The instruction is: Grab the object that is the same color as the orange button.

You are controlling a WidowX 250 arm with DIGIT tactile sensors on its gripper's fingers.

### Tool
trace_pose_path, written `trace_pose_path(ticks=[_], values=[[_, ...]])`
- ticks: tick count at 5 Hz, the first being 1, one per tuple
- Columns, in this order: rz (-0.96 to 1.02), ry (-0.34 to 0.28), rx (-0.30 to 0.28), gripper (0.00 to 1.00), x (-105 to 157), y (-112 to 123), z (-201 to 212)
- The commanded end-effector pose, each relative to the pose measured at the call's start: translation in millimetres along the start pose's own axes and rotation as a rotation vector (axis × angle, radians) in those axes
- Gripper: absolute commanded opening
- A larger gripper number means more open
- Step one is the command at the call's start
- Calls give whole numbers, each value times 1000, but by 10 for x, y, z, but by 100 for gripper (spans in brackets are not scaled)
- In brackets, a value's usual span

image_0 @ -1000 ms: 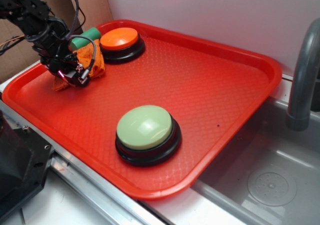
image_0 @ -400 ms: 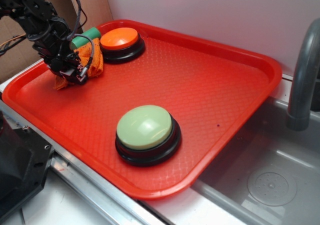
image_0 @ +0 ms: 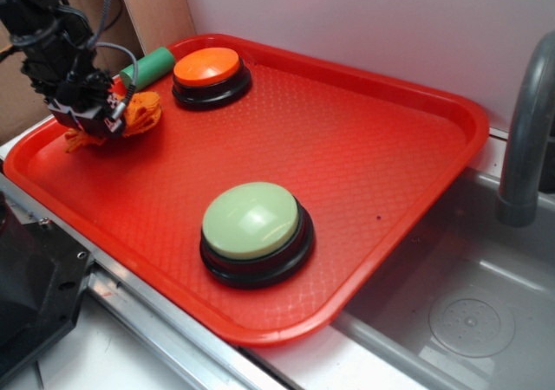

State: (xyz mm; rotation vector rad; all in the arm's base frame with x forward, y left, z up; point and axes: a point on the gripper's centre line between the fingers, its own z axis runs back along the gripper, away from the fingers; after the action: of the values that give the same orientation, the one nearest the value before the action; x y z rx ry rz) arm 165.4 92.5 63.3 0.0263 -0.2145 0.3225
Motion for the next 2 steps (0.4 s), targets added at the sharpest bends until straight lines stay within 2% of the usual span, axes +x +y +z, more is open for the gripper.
trace_pose_path(ticks=[1,2], values=[[-105,-12,-95,0,102,-461,574],[-222,36,-121,0,148,-845,758]])
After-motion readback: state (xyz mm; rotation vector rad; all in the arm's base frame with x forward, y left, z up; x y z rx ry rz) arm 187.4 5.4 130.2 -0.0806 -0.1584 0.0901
